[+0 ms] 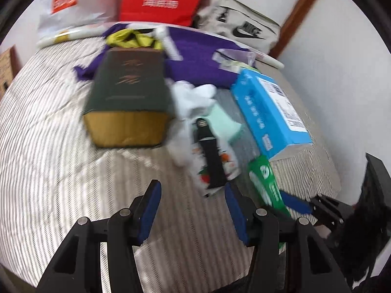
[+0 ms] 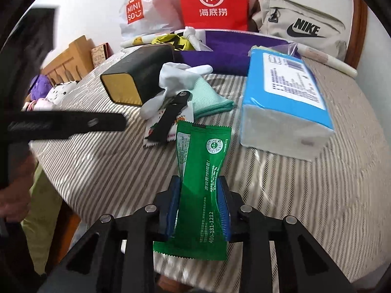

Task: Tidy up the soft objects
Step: 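Grasp the green sachet with the right tool and lift it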

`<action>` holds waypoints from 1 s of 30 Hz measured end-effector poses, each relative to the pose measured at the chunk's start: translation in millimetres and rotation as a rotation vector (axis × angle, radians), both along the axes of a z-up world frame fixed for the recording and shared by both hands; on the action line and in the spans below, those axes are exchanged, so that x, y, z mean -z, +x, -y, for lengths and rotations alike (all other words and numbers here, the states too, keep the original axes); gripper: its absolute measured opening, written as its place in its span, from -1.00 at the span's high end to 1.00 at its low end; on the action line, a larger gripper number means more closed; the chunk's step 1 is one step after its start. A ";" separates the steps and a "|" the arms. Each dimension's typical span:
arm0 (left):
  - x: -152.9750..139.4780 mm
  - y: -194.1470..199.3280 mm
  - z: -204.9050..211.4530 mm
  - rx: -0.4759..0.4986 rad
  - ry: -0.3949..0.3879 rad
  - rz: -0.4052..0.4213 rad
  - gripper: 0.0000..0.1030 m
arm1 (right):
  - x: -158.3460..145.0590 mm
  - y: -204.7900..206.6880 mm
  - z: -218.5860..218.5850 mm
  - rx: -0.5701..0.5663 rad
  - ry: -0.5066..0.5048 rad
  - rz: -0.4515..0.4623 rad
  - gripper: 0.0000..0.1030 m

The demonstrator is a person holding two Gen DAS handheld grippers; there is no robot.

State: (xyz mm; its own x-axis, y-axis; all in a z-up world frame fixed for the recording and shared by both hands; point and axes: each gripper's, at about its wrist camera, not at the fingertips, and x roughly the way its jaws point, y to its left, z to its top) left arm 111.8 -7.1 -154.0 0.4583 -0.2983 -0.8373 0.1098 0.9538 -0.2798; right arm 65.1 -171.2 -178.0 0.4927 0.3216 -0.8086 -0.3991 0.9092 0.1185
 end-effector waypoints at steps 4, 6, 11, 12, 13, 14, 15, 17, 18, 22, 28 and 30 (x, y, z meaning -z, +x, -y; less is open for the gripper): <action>4.7 11.7 22.7 0.023 0.030 0.011 0.00 | -2.0 -11.4 12.4 0.013 -0.020 0.015 0.42; 9.1 16.7 28.6 0.018 0.035 0.017 0.09 | -0.8 -14.2 19.4 0.025 -0.046 0.024 0.42; 20.0 28.4 39.3 0.012 0.056 0.011 0.31 | 5.3 -14.4 43.3 0.060 -0.052 0.010 0.42; 21.5 30.5 40.7 0.001 0.071 0.010 0.32 | 5.8 -13.7 46.5 0.066 -0.052 0.011 0.42; 22.1 32.2 42.0 -0.007 0.087 0.015 0.32 | 6.4 -13.1 49.7 0.072 -0.051 0.012 0.42; 22.0 33.5 42.5 -0.021 0.103 0.024 0.32 | 7.2 -12.6 52.5 0.077 -0.048 0.010 0.42; 21.9 34.5 43.1 -0.028 0.114 0.026 0.32 | 7.9 -11.9 55.1 0.082 -0.042 0.008 0.42; 22.6 37.5 46.0 -0.024 0.136 0.027 0.32 | 9.9 -10.3 58.6 0.088 -0.028 0.000 0.42; 23.1 38.4 47.9 -0.020 0.151 0.030 0.32 | 11.3 -9.0 58.9 0.088 -0.025 -0.003 0.42; 23.7 39.6 57.6 0.015 0.184 0.049 0.55 | 14.1 -7.9 58.9 0.086 -0.016 -0.006 0.42; 22.1 37.1 60.6 0.025 0.203 0.044 0.55 | 13.4 -2.4 62.1 0.101 -0.005 0.000 0.42; 23.1 38.9 60.1 0.014 0.203 0.038 0.19 | 14.6 0.4 62.5 0.103 -0.006 -0.002 0.42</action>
